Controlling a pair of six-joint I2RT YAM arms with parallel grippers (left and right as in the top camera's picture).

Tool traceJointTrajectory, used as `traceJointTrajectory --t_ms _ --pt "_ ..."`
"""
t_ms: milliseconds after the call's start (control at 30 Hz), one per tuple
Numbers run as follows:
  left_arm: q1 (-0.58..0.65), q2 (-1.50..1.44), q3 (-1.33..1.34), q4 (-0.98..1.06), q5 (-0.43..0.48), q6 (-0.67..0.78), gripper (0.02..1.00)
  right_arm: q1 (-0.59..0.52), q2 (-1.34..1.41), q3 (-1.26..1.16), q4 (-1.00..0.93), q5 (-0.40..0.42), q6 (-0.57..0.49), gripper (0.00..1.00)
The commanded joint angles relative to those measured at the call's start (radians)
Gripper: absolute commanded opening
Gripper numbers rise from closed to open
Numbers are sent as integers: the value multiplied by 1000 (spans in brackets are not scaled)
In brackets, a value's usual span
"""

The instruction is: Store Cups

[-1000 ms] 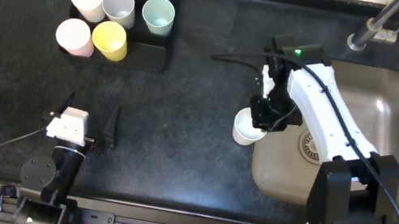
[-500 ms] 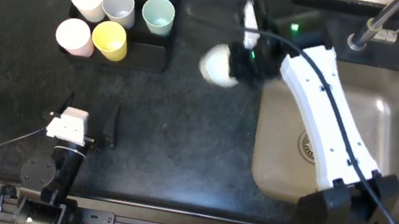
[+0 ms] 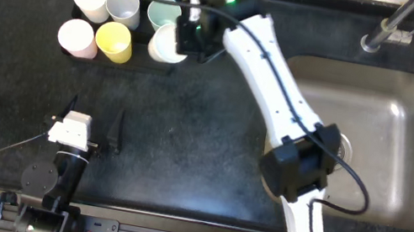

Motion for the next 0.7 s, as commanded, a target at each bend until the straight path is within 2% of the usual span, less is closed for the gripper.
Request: traceJointTrajectory --t_ms 33,300,700 --pt "7 -11 -1 -3 -2 19 998 32 27 44 24 45 95 45" --pt "7 -11 -1 -3 -2 19 1000 39 67 44 80 122 171 42" --pt "7 -11 -1 -3 -2 19 1000 53 101 44 98 101 171 42"
